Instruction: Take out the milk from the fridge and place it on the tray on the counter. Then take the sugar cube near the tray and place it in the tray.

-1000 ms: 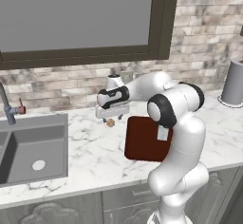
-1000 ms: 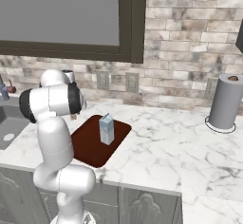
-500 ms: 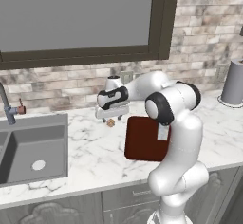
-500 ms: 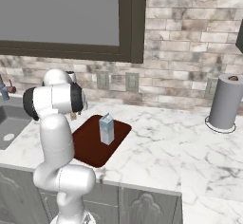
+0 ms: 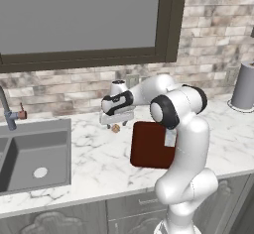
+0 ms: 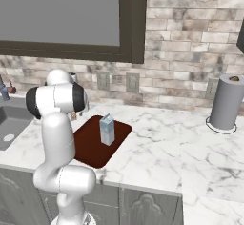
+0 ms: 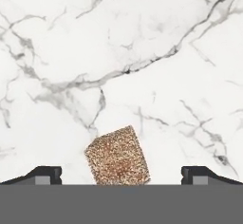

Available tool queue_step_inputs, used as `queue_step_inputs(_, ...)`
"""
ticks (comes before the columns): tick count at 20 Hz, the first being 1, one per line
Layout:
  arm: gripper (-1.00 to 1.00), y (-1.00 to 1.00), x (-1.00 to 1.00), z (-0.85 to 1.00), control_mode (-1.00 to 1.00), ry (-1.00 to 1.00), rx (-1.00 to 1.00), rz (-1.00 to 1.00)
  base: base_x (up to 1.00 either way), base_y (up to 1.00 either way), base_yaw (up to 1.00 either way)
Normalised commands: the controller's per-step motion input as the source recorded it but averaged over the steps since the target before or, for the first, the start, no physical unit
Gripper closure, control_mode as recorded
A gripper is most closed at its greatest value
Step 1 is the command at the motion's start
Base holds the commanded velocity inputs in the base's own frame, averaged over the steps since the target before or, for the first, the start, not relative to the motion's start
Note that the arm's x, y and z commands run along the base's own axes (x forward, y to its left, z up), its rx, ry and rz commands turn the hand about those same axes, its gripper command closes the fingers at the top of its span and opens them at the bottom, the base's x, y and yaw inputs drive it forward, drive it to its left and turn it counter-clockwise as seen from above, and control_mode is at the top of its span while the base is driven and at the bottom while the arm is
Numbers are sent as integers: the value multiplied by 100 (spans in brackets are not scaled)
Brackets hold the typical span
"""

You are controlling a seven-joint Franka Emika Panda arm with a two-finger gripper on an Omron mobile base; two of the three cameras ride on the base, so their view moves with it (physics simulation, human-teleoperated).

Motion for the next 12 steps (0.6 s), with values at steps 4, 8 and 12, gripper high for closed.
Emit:
queue_step_inputs(4,-100,0,5,-13,-100,-1,0,0,0,0,0)
queue_step_inputs(8,-100,0,0,-12,-100,0,0,0,0,0,0)
queue_step_inputs(12,-100,0,0,-12,-100,0,0,0,0,0,0)
